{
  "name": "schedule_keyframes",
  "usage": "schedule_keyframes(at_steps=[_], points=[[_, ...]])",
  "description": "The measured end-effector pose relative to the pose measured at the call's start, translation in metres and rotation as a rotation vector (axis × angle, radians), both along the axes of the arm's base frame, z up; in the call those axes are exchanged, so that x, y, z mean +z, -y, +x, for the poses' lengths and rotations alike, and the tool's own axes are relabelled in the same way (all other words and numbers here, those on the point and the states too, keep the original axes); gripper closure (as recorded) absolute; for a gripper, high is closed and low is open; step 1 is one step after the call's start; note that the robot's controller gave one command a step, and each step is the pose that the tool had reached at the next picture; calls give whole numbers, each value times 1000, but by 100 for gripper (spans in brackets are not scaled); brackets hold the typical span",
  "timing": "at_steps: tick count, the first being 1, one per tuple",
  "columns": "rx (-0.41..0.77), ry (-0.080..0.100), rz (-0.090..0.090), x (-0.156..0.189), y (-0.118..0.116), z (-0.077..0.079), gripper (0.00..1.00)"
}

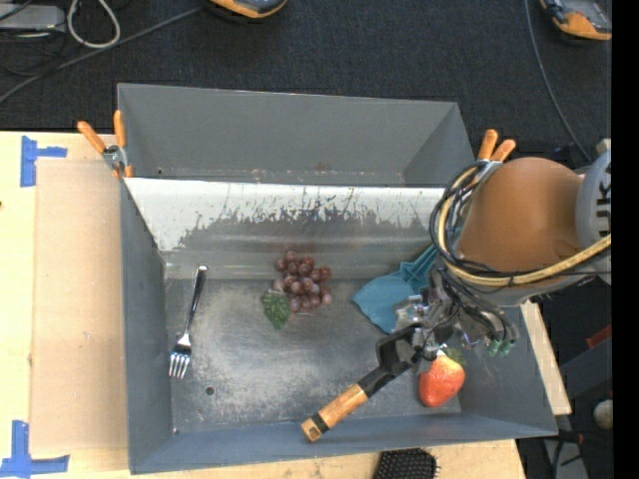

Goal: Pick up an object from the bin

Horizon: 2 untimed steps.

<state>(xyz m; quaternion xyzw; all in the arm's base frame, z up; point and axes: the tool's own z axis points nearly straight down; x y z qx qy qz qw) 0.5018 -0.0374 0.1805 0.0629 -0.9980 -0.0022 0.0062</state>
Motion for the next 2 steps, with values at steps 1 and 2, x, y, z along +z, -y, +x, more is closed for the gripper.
schedule_keyframes(at_steps=[1,2], points=[[148,0,2,-44,-4,4,100],[-137,-3,-2,-50,-1,1,100]])
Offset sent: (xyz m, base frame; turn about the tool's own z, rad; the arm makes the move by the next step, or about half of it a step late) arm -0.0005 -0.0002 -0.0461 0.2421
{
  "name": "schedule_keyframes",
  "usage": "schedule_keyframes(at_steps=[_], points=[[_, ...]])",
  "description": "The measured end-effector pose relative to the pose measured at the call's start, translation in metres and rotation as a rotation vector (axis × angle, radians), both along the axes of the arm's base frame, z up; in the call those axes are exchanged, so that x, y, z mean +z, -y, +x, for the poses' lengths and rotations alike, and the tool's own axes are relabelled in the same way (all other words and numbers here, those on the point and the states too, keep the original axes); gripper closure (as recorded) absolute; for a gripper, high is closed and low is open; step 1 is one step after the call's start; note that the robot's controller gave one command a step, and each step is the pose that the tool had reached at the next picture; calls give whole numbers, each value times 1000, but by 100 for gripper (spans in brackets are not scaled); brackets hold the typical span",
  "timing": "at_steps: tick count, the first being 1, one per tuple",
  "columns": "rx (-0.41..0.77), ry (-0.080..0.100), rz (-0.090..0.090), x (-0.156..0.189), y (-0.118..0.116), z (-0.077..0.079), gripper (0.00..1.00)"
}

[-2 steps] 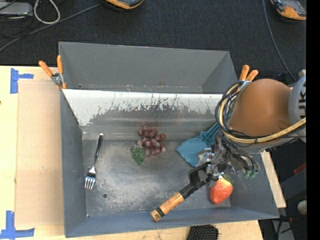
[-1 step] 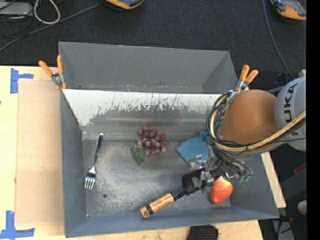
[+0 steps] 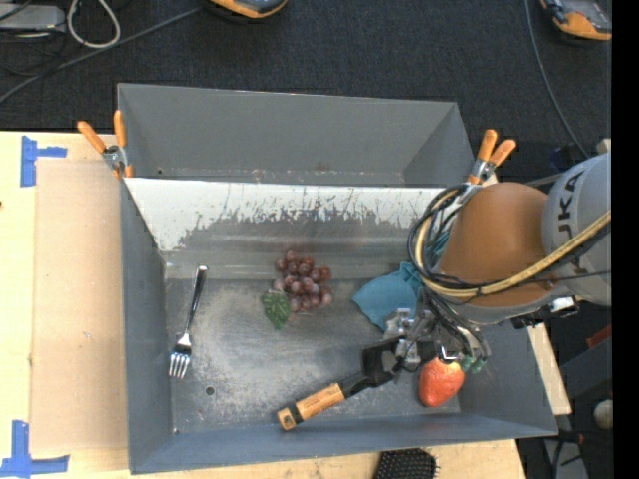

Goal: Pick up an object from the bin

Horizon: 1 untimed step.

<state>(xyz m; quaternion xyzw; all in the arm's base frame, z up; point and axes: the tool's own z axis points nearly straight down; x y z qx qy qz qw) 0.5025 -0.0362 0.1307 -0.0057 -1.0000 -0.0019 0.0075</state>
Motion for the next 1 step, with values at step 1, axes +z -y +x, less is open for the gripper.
schedule_keyframes(at_steps=[1], points=[[-8,1,0,22,1,3,100]])
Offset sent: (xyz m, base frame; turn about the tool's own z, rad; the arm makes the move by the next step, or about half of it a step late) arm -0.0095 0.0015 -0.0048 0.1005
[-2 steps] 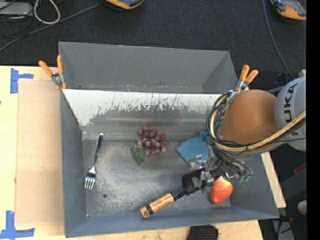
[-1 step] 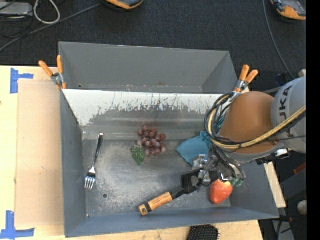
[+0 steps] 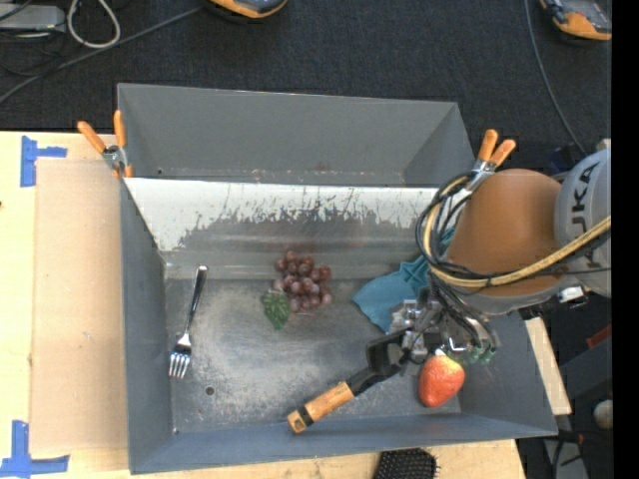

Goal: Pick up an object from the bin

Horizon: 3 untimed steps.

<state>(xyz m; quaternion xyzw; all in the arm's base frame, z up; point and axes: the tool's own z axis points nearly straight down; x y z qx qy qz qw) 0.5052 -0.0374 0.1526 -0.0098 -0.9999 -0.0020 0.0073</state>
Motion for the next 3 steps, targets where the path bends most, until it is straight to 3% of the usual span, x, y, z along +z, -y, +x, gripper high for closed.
schedule_keyframes(at_steps=[1,2,3], points=[[202,0,4,-10,-1,-5,100],[-160,-1,-2,-33,-4,-18,100],[-161,-1,-2,-33,-4,-18,100]])
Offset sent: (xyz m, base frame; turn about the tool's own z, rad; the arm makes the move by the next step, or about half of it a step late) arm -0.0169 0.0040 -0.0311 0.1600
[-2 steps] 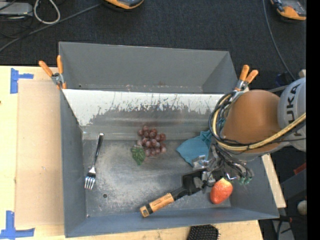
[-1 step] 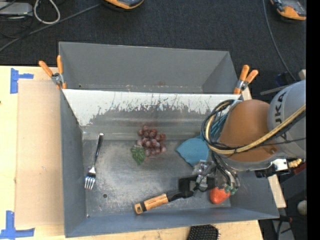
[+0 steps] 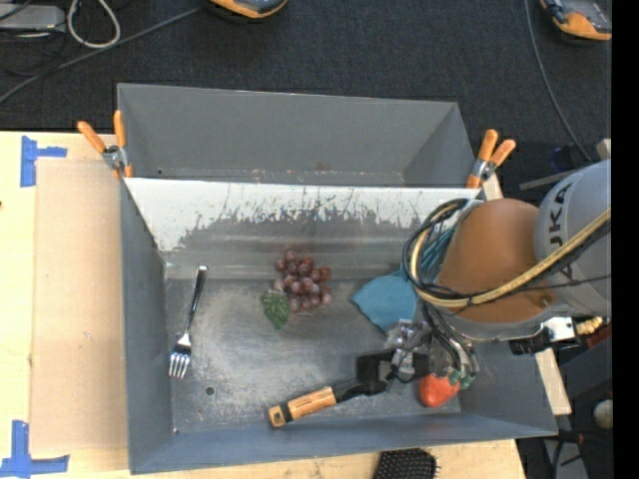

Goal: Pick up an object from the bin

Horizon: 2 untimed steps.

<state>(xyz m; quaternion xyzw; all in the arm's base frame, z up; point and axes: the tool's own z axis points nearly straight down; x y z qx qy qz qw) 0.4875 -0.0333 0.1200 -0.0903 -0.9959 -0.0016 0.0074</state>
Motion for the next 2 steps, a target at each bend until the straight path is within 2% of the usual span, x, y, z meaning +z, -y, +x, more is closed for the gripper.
schedule_keyframes(at_steps=[1,2], points=[[20,0,0,-2,0,0,100],[99,-2,1,28,0,17,100]])
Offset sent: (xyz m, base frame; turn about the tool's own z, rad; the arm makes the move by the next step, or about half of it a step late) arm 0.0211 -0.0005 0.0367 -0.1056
